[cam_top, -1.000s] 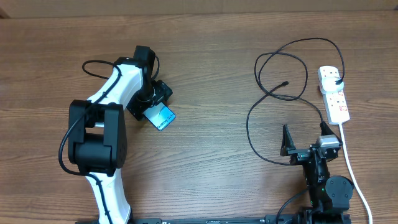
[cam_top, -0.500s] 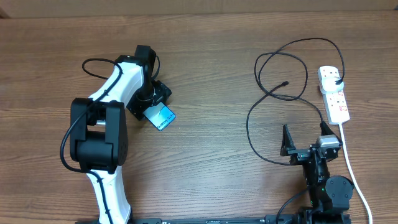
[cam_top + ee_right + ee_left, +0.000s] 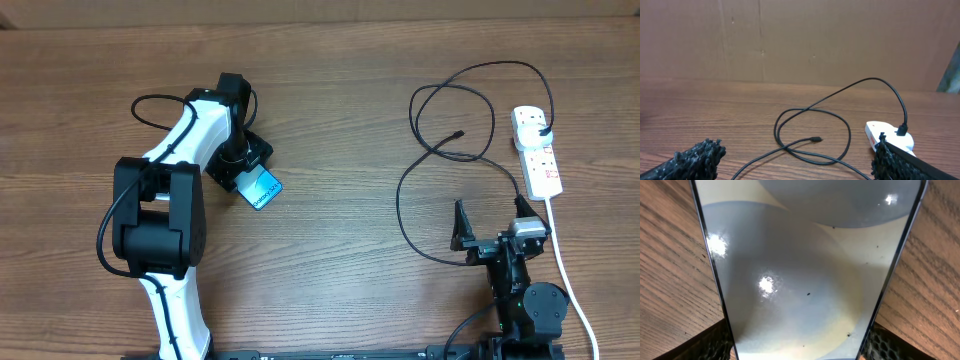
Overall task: Plug charger to phone and switch on socket
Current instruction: 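Lift the phone with the left gripper and rotate it upright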
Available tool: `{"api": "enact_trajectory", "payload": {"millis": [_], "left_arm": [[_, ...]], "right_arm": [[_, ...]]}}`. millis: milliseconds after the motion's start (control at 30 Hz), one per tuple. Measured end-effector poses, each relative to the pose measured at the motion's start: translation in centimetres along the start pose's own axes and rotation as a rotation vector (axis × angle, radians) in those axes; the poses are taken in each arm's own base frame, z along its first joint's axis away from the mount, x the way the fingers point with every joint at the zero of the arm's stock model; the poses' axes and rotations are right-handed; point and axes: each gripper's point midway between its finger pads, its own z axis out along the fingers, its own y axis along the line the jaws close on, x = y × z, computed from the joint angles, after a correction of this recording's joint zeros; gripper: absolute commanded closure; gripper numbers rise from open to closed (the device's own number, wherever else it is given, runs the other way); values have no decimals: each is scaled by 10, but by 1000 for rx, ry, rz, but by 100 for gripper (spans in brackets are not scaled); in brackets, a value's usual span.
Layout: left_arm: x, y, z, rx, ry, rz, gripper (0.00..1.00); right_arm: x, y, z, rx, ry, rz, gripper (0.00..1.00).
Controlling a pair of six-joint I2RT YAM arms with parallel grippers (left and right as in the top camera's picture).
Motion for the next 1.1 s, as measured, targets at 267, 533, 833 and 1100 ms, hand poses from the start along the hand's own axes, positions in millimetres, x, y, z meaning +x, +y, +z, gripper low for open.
{"api": "enact_trajectory", "payload": {"millis": [267, 533, 833, 1100], "left_arm": [[1, 0, -1, -2, 4, 5, 27], [11, 4, -5, -56, 91, 80, 29], [19, 2, -37, -86, 175, 226, 28], [58, -26, -68, 123, 388, 355, 28]], "right_arm": [[0, 0, 0, 0, 0, 1, 0], [0, 0, 0, 0, 0, 1, 0], [0, 0, 0, 0, 0, 1, 0], [0, 0, 0, 0, 0, 0, 0]]}}
